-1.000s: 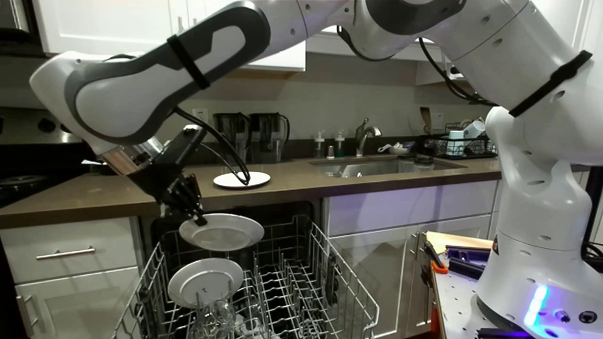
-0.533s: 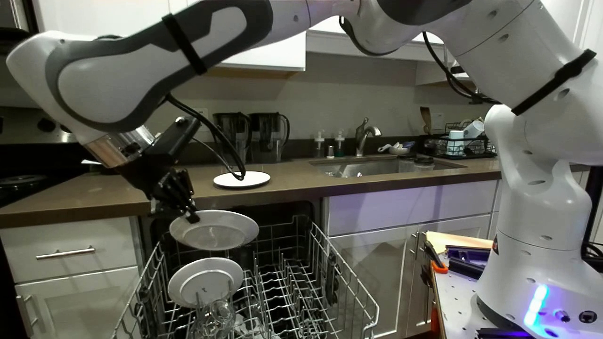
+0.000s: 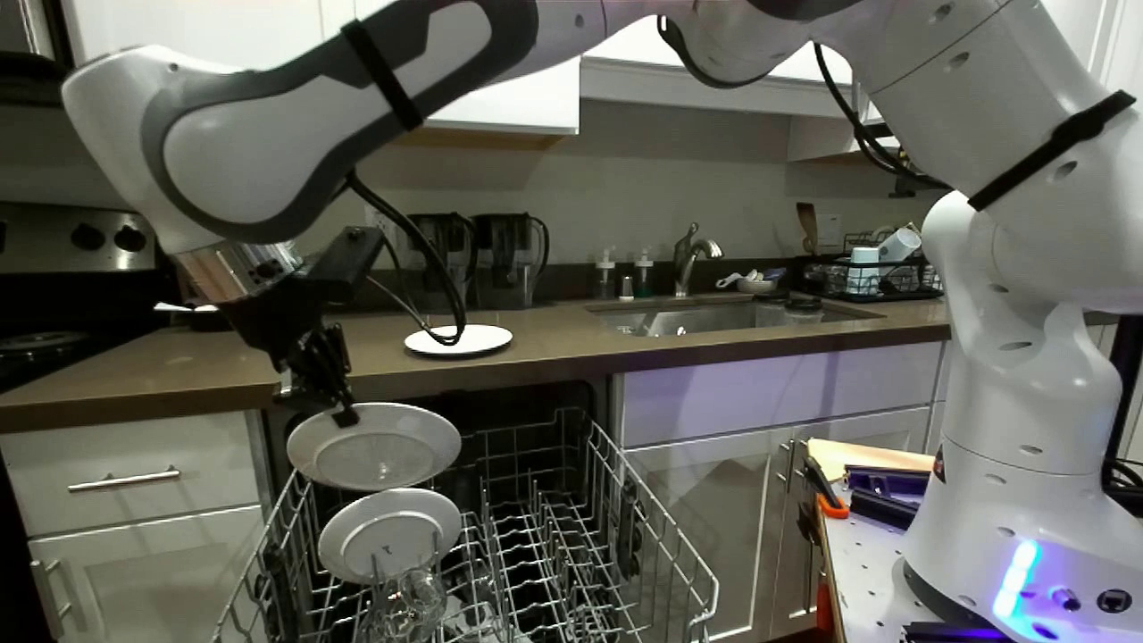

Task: Put a plate from the counter in the dishwasher

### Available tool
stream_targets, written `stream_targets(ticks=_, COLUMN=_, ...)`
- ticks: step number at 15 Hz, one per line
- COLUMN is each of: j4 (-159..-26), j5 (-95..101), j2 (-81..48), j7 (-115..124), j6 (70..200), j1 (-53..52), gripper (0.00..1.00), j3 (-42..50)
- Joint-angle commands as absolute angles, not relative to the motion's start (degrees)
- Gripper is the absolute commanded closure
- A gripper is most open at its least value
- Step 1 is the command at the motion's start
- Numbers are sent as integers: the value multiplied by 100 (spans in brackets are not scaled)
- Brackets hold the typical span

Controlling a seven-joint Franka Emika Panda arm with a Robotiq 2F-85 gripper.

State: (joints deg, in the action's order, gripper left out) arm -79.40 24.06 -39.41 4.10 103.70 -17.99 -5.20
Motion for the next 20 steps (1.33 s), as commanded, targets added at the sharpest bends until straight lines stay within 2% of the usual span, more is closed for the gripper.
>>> stream_targets(ticks=1, j4=-8507, j5=2140, j2=-3552, j7=-20, j6=10880, j1=-1563, gripper=93, j3=-613)
stream_targets(ticks=20, j4=-8325, j5=2163, j2=-3831, j7=117, j6=10763, j1=-1692, gripper=93, j3=-452)
